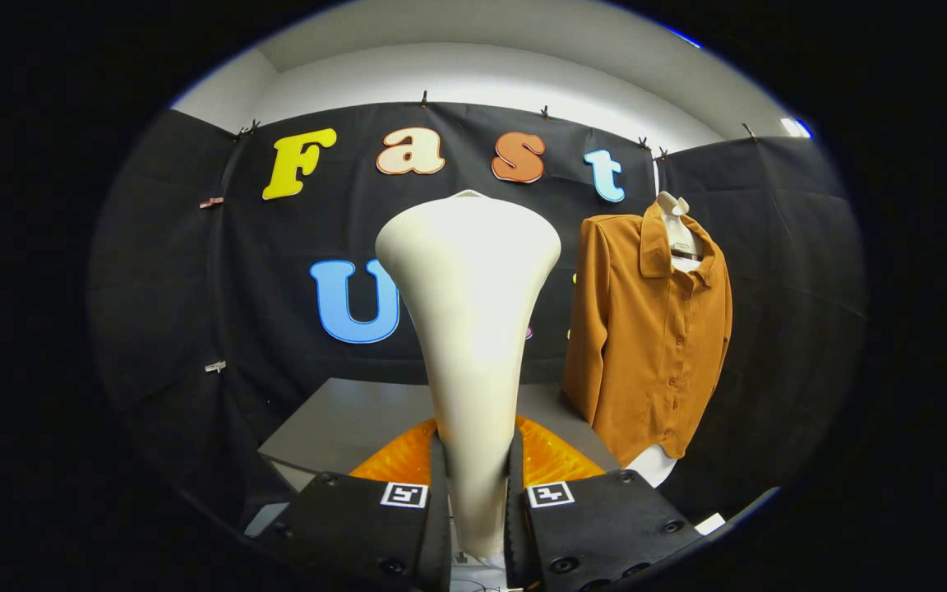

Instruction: Iron the clothes twice with a garment steamer, once on the left side and once on the right side.

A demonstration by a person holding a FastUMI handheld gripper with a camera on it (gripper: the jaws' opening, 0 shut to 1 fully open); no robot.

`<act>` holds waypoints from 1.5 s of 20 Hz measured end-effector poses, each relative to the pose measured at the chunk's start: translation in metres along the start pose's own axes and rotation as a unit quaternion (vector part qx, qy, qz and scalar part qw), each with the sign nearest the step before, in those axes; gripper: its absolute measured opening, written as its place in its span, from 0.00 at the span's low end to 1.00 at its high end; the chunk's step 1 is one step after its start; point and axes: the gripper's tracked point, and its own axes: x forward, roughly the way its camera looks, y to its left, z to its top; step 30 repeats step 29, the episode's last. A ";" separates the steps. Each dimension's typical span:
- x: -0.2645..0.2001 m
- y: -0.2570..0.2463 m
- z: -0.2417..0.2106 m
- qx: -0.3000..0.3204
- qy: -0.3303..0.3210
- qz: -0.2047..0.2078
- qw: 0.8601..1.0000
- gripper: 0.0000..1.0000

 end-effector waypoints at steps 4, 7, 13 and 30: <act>0.004 0.000 -0.001 0.005 0.001 0.001 1.000 0.29; 0.005 0.002 -0.001 0.005 0.002 0.001 1.000 0.29; 0.006 0.002 0.001 0.001 0.000 -0.003 1.000 0.29; 0.008 0.002 0.003 0.001 -0.005 -0.008 1.000 0.29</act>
